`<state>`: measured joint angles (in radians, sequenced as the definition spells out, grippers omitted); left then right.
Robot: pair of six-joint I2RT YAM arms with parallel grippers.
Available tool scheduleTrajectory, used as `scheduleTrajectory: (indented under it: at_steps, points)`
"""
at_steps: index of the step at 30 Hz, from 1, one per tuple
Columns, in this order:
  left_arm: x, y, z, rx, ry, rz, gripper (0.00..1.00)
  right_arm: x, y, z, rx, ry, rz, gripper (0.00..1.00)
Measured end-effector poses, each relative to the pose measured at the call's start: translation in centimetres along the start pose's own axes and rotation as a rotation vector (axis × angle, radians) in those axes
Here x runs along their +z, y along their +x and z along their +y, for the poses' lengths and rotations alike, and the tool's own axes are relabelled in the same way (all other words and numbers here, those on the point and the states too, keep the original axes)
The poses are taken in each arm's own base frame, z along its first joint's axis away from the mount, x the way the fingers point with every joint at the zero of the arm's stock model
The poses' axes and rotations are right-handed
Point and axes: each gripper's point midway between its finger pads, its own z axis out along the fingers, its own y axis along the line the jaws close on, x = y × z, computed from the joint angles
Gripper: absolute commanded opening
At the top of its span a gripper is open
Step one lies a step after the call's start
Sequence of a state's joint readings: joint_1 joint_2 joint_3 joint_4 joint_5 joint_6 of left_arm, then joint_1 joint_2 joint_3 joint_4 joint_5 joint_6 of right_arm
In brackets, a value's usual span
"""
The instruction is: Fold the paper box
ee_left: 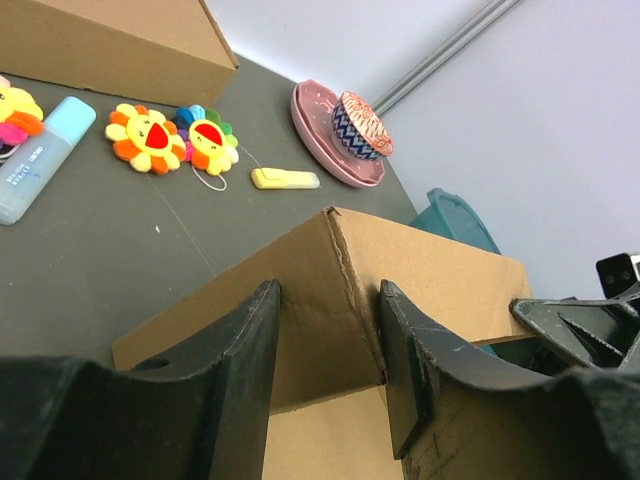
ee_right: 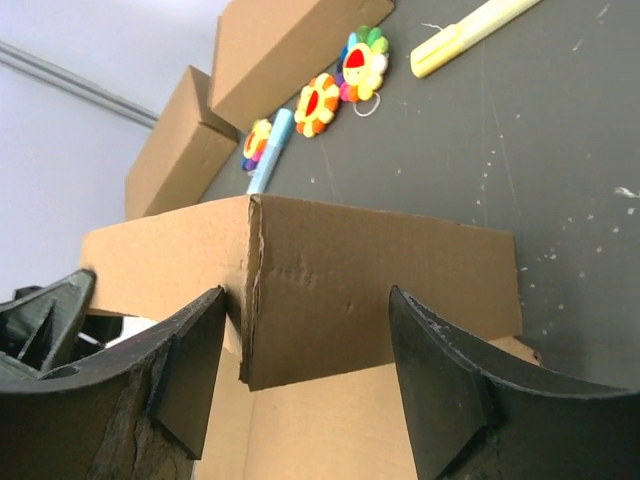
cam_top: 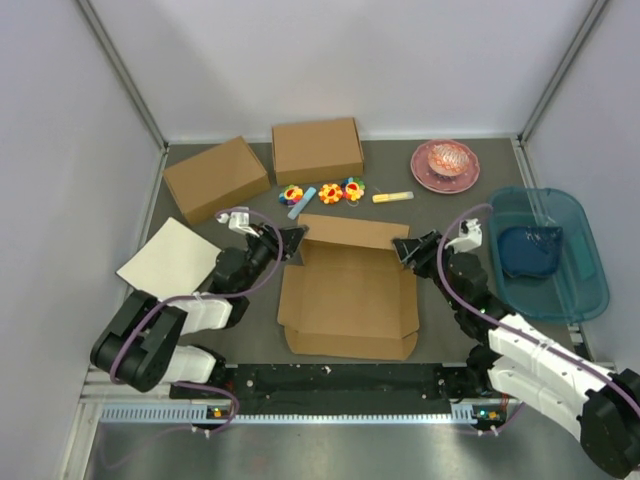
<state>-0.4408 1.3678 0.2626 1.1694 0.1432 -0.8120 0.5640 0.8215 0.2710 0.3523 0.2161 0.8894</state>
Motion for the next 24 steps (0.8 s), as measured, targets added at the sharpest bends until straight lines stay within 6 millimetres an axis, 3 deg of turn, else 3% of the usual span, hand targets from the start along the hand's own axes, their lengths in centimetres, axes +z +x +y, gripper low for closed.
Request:
scheduleTrajectory:
  at_steps: [11,19,24]
  points:
    - [1.2,-0.1,0.1,0.009,-0.059,0.065,0.54,1.2,-2.7,-0.1,-0.216,0.156,0.041,0.68]
    - [2.0,-0.1,0.2,0.004,-0.081,0.091,0.55,2.7,-3.7,-0.5,-0.232,0.151,0.056,0.65]
    - [1.9,-0.2,0.1,0.006,-0.083,0.094,0.64,2.4,-3.6,-0.5,-0.235,0.132,0.055,0.68]
